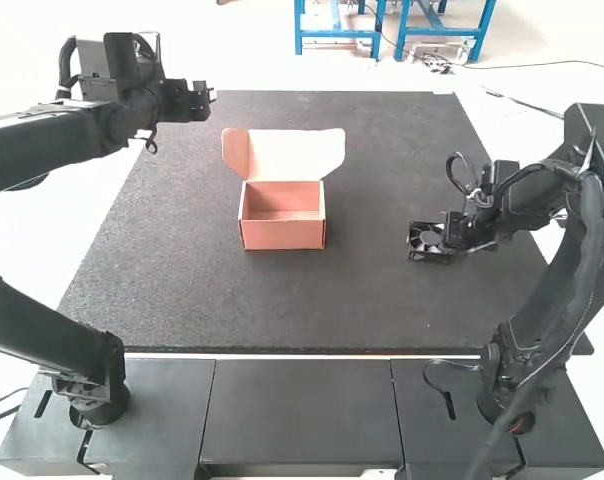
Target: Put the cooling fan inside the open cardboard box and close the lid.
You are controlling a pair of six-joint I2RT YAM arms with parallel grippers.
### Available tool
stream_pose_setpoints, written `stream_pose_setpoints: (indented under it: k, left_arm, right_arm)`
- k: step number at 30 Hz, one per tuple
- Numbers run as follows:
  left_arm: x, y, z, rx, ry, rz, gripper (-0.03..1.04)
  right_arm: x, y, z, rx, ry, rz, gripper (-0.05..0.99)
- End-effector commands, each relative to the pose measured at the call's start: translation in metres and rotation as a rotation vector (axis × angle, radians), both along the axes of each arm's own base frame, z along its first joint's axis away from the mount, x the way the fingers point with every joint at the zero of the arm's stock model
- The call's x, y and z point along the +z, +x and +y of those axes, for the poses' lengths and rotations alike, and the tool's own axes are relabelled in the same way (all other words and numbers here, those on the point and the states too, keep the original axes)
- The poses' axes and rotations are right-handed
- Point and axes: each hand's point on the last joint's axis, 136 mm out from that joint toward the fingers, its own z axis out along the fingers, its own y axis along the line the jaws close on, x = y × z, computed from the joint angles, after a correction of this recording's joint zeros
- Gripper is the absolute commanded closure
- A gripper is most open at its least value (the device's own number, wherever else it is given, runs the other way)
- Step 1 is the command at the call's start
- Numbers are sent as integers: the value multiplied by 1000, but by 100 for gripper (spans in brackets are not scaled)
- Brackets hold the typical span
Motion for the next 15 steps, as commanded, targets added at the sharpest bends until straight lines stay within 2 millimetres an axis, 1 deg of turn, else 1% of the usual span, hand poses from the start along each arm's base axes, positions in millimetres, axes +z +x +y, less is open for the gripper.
stream_pose_setpoints:
  k: [1,4,10,13,15]
  left_arm:
    - [-9,-8,-1,-27,14,19,4]
    - [-15,-16,-5,-47,14,34,4]
    - [-23,-26,-4,-56,17,53,4]
    - [-26,-31,-6,-67,16,69,4]
    - [-29,-34,-7,-72,16,77,4]
  right_arm:
    - [23,5,20,106,47,-30,95]
    - [38,0,33,169,90,-10,95]
    - [75,-8,46,248,121,-19,96]
    - [95,-17,64,304,145,-17,96]
    - [107,-26,82,358,174,-1,96]
